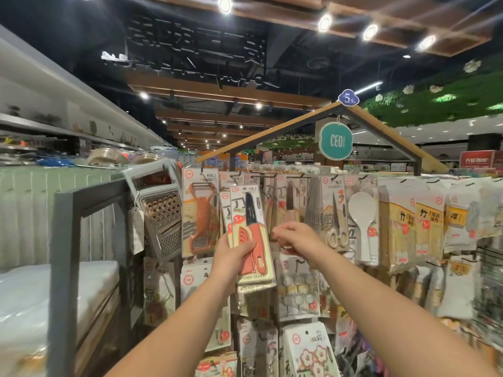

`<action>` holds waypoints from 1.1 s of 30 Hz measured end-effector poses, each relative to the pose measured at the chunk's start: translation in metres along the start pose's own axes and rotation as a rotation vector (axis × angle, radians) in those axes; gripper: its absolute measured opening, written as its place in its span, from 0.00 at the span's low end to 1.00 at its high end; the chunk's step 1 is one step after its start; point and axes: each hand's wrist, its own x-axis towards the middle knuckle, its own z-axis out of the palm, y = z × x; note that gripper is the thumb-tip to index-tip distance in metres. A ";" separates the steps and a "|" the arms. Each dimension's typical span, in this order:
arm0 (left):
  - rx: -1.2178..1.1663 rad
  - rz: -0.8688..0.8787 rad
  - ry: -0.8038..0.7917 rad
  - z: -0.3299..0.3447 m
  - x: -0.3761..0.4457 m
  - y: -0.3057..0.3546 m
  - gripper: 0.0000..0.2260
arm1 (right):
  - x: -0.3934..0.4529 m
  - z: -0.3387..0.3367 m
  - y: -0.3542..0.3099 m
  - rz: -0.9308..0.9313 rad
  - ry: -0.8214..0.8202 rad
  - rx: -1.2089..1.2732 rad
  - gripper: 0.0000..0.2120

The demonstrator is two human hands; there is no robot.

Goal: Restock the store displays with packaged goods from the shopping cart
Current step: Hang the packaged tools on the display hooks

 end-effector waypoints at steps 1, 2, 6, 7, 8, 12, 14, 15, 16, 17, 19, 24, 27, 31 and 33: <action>-0.011 0.001 0.004 0.000 0.000 0.000 0.12 | -0.003 0.005 0.001 0.023 -0.081 0.017 0.07; -0.024 -0.002 0.004 0.000 0.000 0.000 0.12 | -0.006 0.008 0.002 0.043 -0.131 0.019 0.08; -0.084 -0.031 -0.002 0.002 0.000 -0.003 0.17 | -0.011 0.016 0.005 0.063 -0.129 0.095 0.09; -0.087 -0.037 -0.003 0.002 0.000 -0.004 0.18 | -0.012 0.015 0.005 0.058 -0.099 0.110 0.08; -0.087 -0.039 -0.008 0.003 0.000 -0.006 0.18 | -0.014 0.015 0.005 0.052 -0.071 0.115 0.07; -0.083 -0.043 -0.017 0.010 -0.004 -0.010 0.19 | -0.023 0.015 0.006 0.087 -0.084 0.178 0.10; -0.096 -0.052 -0.020 0.015 -0.007 -0.012 0.17 | -0.027 0.016 0.008 0.102 -0.095 0.180 0.08; -0.105 -0.059 -0.017 0.017 -0.007 -0.012 0.14 | -0.028 0.016 0.010 0.113 -0.090 0.187 0.06; -0.110 -0.072 -0.013 0.020 -0.009 -0.012 0.11 | -0.030 0.016 0.011 0.122 -0.078 0.203 0.06; -0.117 -0.086 -0.006 0.023 -0.010 -0.013 0.09 | -0.031 0.016 0.013 0.130 -0.063 0.221 0.05; -0.135 -0.121 0.004 0.026 -0.011 -0.015 0.09 | -0.033 0.016 0.014 0.148 -0.013 0.225 0.05; -0.142 -0.147 0.000 0.026 -0.011 -0.016 0.10 | -0.031 0.006 0.014 0.138 0.189 0.223 0.15; -0.156 -0.141 0.014 0.027 -0.010 -0.010 0.04 | -0.030 -0.007 0.013 0.026 0.296 0.248 0.07; -0.151 -0.129 0.036 0.025 -0.005 -0.003 0.05 | -0.029 -0.025 0.018 -0.031 0.392 0.218 0.07; -0.138 -0.132 0.042 0.024 -0.003 -0.003 0.07 | -0.030 -0.028 0.019 -0.044 0.403 0.203 0.07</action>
